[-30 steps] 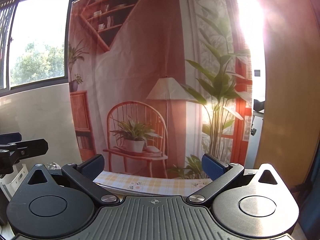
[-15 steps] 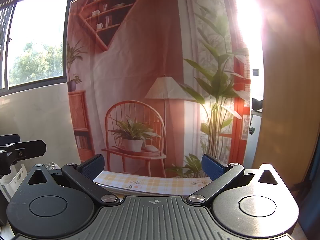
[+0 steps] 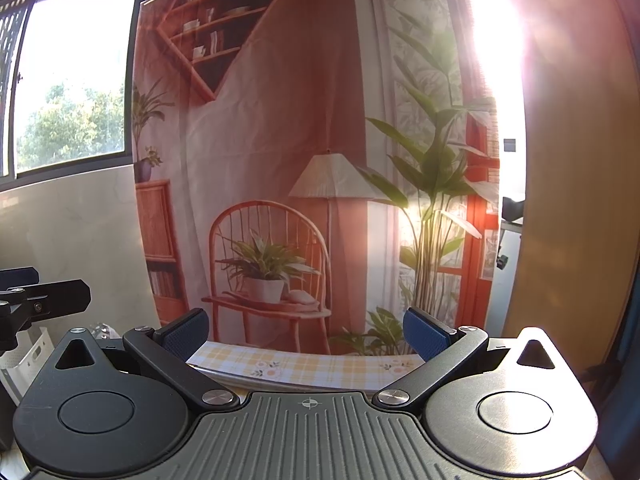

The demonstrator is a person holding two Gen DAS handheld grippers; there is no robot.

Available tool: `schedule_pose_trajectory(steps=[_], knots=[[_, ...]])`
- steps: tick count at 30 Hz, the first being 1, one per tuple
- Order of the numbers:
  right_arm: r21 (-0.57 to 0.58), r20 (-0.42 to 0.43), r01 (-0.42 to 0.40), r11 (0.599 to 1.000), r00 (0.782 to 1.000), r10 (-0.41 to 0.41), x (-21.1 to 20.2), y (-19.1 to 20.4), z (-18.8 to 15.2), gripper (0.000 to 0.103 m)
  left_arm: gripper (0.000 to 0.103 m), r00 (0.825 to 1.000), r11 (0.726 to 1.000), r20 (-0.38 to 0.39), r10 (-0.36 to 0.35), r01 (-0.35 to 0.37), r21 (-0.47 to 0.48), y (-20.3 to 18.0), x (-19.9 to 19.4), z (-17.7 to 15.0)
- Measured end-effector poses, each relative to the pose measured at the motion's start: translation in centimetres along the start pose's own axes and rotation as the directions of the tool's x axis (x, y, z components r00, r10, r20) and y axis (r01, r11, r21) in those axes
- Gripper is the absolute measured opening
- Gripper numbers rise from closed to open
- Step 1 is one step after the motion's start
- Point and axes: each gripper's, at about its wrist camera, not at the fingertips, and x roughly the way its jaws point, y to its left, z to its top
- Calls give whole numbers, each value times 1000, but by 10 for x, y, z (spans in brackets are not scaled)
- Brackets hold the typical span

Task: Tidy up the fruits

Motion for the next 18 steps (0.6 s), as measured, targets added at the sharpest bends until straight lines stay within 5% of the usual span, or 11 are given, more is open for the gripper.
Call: schedule_pose_trajectory(steps=[18], knots=[[1, -4, 0, 1000, 1000, 0, 0, -1, -1, 103, 103, 1000, 1000, -3, -7, 7, 0, 0, -2, -1]])
